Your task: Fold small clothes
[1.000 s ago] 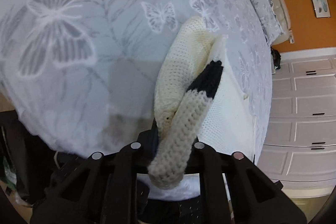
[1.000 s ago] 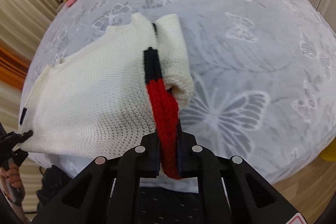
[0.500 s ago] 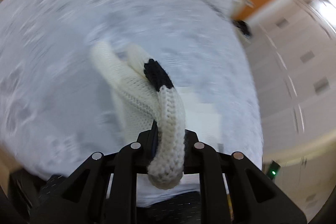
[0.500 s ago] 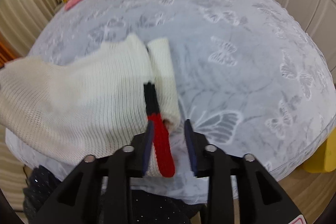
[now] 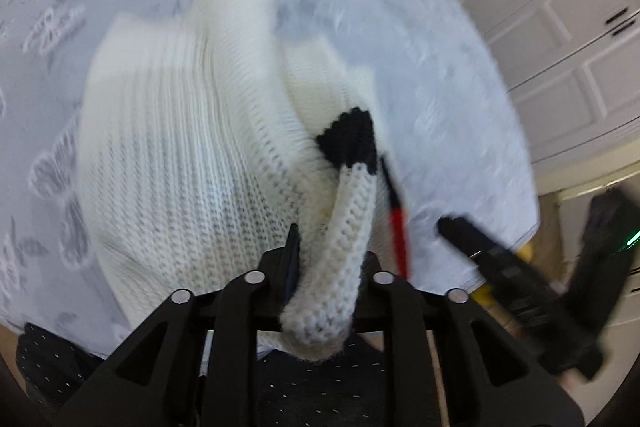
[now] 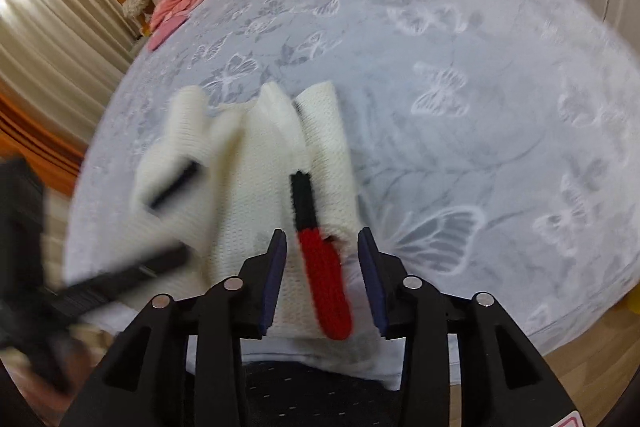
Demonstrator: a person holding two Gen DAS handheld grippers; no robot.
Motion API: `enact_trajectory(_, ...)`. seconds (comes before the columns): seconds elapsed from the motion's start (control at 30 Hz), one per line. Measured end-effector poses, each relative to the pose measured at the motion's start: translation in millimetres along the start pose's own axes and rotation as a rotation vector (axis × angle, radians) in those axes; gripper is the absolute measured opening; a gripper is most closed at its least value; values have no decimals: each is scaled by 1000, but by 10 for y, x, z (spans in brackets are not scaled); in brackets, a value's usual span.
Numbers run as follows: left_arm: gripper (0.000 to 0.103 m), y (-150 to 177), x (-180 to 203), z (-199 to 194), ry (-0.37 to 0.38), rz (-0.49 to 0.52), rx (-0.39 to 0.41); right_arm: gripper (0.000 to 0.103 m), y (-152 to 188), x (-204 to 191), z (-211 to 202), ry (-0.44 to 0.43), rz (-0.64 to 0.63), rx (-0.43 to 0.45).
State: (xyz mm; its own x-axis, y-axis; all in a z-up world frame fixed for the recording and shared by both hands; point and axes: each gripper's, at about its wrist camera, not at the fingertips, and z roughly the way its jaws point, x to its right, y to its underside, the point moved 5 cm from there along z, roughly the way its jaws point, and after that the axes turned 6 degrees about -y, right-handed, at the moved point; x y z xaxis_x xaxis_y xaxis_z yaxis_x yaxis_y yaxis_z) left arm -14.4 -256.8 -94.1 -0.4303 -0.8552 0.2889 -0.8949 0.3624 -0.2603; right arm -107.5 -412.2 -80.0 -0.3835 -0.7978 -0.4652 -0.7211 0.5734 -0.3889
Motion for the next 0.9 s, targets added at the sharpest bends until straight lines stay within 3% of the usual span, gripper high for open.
enact_trajectory(0.07, 42, 94, -24, 52, -2, -5, -17, 41, -18, -36, 25, -39, 7, -13)
enact_trajectory(0.13, 72, 158, -71, -14, 24, -26, 15, 50, -85, -122, 53, -87, -5, -30)
enact_trajectory(0.23, 88, 232, -164, -323, 10, -27, 111, 67, -246, -324, 137, -152, -49, -65)
enact_trajectory(0.37, 91, 269, -338, -664, -65, -15, 191, 75, -506, -618, 436, -150, -150, -133)
enact_trajectory(0.53, 91, 300, -579, -829, -114, -56, 206, 75, -773, -839, 1138, -96, -192, -276)
enact_trajectory(0.57, 91, 313, -614, -846, -115, -60, 205, 74, -764, -839, 1253, -97, -166, -310)
enact_trajectory(0.63, 91, 324, -654, -841, -116, -59, 202, 30, -678, -905, 1392, -165, -121, -377)
enact_trajectory(0.67, 91, 335, -675, -832, -118, -58, 198, 21, -657, -961, 1372, -192, -125, -383)
enact_trajectory(0.83, 91, 343, -706, -798, -90, -62, 183, 18, -890, -970, 491, -301, -102, -137)
enact_trajectory(0.9, 91, 331, -703, -768, -66, -64, 177, 20, -891, -713, 416, -211, -106, -103)
